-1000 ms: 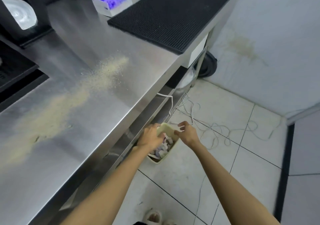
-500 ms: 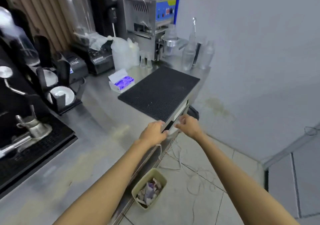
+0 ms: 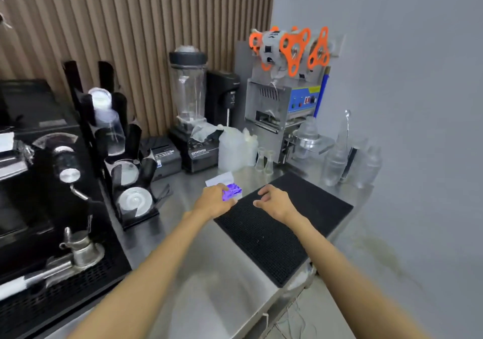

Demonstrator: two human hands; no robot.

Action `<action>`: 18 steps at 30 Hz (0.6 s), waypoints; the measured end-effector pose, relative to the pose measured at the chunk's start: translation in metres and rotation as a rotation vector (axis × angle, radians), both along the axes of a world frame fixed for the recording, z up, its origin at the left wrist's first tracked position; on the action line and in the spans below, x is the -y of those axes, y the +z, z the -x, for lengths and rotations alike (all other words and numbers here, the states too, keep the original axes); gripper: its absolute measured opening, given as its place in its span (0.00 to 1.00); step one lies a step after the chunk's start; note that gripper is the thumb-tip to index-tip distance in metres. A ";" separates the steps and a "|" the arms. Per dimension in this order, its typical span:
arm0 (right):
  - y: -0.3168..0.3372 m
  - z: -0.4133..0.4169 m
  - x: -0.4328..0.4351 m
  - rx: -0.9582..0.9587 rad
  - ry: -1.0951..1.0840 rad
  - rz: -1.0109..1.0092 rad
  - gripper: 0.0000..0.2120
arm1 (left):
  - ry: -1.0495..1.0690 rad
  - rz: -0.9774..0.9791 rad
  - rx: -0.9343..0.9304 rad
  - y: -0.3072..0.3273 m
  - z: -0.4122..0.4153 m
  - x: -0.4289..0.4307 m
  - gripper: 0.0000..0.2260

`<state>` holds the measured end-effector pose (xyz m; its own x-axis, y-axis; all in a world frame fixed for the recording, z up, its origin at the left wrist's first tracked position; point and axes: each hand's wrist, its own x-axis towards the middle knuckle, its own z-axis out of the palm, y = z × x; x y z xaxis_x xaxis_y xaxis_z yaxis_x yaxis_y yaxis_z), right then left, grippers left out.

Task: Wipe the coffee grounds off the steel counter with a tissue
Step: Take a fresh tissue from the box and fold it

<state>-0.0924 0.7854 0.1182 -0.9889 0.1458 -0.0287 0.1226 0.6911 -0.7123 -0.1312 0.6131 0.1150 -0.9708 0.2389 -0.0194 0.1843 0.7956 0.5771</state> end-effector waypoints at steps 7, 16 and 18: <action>0.003 0.115 0.008 0.027 0.189 0.004 0.15 | 0.139 -0.006 0.068 -0.013 0.087 0.004 0.22; -0.032 0.223 0.025 0.086 0.457 -0.092 0.16 | 0.290 -0.042 0.210 -0.060 0.146 0.006 0.26; -0.043 0.248 0.029 0.084 0.545 -0.209 0.18 | 0.358 -0.063 0.222 -0.067 0.157 0.007 0.27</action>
<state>-0.3400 0.7562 0.0754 -0.9183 -0.3719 -0.1358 -0.2395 0.7948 -0.5576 -0.2880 0.6064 0.0479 -0.9666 -0.1050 -0.2339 -0.2316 0.7490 0.6208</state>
